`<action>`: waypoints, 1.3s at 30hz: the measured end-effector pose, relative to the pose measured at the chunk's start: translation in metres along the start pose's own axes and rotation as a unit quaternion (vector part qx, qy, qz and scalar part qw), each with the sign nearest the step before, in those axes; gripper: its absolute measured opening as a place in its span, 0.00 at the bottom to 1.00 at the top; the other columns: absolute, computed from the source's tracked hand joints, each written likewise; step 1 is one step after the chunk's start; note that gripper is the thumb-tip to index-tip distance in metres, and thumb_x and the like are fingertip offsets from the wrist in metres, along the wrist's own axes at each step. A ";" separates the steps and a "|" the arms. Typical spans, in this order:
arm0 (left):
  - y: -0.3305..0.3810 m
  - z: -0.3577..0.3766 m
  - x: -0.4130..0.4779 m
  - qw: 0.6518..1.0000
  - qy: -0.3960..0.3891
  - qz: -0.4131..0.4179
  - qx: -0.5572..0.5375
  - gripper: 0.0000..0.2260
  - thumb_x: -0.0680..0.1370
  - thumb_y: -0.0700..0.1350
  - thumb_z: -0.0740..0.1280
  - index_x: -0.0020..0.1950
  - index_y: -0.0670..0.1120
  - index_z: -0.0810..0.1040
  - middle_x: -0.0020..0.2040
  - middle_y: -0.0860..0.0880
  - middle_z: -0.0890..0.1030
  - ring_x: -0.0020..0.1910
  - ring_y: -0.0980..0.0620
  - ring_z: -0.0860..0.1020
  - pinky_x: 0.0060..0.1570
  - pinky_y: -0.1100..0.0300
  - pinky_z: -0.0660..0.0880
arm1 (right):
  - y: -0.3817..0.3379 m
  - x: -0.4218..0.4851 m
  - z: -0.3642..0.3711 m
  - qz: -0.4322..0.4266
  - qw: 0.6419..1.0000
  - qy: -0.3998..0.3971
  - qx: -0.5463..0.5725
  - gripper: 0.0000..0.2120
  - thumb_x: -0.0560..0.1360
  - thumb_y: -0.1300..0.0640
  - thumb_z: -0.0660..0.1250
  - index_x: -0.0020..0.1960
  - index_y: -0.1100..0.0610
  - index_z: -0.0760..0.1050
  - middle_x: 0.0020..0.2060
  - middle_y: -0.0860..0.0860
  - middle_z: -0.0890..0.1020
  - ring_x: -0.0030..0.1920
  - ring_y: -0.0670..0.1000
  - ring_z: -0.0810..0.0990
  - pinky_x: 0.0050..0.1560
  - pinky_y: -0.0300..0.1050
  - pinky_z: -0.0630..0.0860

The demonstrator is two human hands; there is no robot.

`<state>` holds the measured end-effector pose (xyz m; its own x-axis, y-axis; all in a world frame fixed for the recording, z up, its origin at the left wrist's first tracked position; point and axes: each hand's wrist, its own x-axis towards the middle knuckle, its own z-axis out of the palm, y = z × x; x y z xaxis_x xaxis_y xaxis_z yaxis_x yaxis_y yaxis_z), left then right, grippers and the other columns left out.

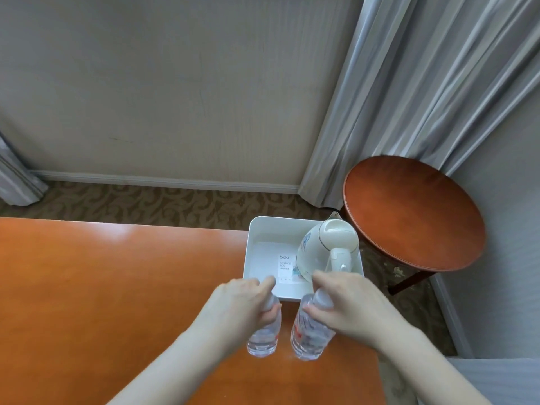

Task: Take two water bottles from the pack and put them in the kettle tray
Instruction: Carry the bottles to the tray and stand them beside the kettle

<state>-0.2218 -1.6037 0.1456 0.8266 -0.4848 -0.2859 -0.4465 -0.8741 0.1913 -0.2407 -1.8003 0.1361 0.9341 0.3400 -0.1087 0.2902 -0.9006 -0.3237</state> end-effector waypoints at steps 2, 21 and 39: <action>-0.013 -0.010 0.016 0.998 0.054 0.015 0.037 0.13 0.79 0.57 0.55 0.53 0.48 0.67 0.51 0.47 0.79 0.51 0.42 0.77 0.42 0.56 0.70 | 0.006 0.022 -0.022 -0.015 0.999 0.040 -0.014 0.18 0.68 0.43 0.66 0.35 0.51 0.58 0.27 0.46 0.66 0.32 0.55 0.71 0.33 0.44 0.60; -0.082 0.010 0.201 0.992 0.127 -0.016 0.012 0.13 0.80 0.52 0.59 0.55 0.43 0.68 0.49 0.43 0.78 0.48 0.42 0.76 0.38 0.54 0.66 | 0.075 0.195 0.024 0.059 0.996 0.009 -0.067 0.17 0.73 0.46 0.64 0.47 0.59 0.68 0.43 0.56 0.80 0.46 0.60 0.77 0.44 0.54 0.75; -0.087 0.029 0.223 0.990 0.122 -0.008 0.070 0.19 0.78 0.58 0.60 0.56 0.43 0.68 0.48 0.44 0.77 0.47 0.42 0.77 0.35 0.54 0.67 | 0.087 0.210 0.030 0.017 0.990 -0.019 -0.137 0.25 0.71 0.38 0.65 0.53 0.58 0.67 0.47 0.55 0.79 0.49 0.59 0.77 0.40 0.49 0.68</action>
<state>-0.0083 -1.6372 0.0383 0.8847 -0.4635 -0.0499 -0.4612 -0.8858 0.0516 -0.0252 -1.7989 0.0574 0.9370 0.3143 -0.1522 0.3098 -0.9493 -0.0534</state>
